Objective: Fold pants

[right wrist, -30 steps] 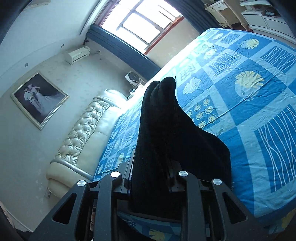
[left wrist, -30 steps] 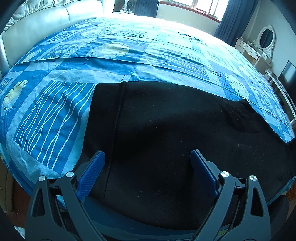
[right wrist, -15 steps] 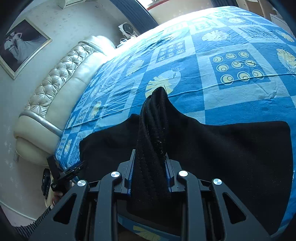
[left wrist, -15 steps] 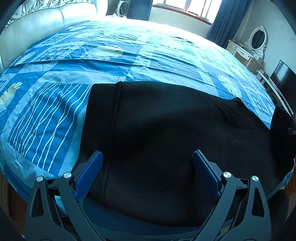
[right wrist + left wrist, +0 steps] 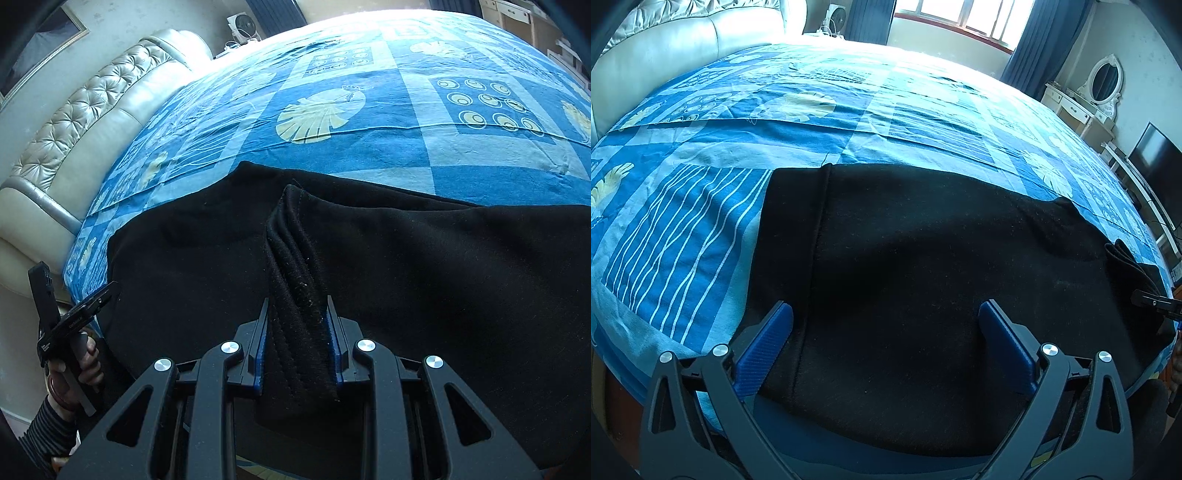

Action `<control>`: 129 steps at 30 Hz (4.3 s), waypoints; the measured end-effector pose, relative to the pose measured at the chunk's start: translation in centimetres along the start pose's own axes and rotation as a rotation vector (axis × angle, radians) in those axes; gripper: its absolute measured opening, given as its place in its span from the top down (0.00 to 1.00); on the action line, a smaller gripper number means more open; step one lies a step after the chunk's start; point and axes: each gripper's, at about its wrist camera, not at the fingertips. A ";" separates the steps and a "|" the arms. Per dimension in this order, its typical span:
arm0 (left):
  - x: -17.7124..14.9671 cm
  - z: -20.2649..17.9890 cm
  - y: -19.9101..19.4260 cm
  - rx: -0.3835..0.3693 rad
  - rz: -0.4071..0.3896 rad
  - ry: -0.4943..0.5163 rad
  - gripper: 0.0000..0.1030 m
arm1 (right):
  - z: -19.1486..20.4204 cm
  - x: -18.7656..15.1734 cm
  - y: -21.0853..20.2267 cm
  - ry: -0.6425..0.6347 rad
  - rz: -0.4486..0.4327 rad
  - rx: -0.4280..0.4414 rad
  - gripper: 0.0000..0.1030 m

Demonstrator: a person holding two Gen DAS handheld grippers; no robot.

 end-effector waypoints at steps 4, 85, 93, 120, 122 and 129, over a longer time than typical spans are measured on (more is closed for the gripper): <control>0.0 0.0 0.0 0.000 0.000 0.000 0.02 | 0.2 -0.3 0.3 0.019 0.004 0.010 0.70; -0.6 -1.0 -1.3 -0.229 -0.053 -0.039 0.02 | -23.2 -8.4 -1.3 0.483 0.017 0.354 0.78; -0.6 -1.0 -1.3 -0.224 -0.050 -0.034 0.02 | -23.8 -9.3 -3.3 0.549 -0.120 0.288 0.70; 0.9 2.9 -3.7 -0.293 -0.053 -0.198 0.03 | -10.5 -2.2 -0.2 0.282 0.016 0.217 0.36; 1.5 5.0 -4.4 -0.274 -0.056 -0.243 0.03 | -10.5 -2.3 -0.2 0.277 0.011 0.219 0.36; 2.5 11.4 -4.5 -0.269 -0.007 -0.421 0.03 | -9.8 -2.4 -0.3 0.244 -0.019 0.218 0.28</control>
Point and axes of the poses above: each gripper's, at about its wrist camera, not at the fingertips, and y roughly the way its jaws point, z to its left, x to its top, and after that the axes turned 14 degrees about -x, right-handed
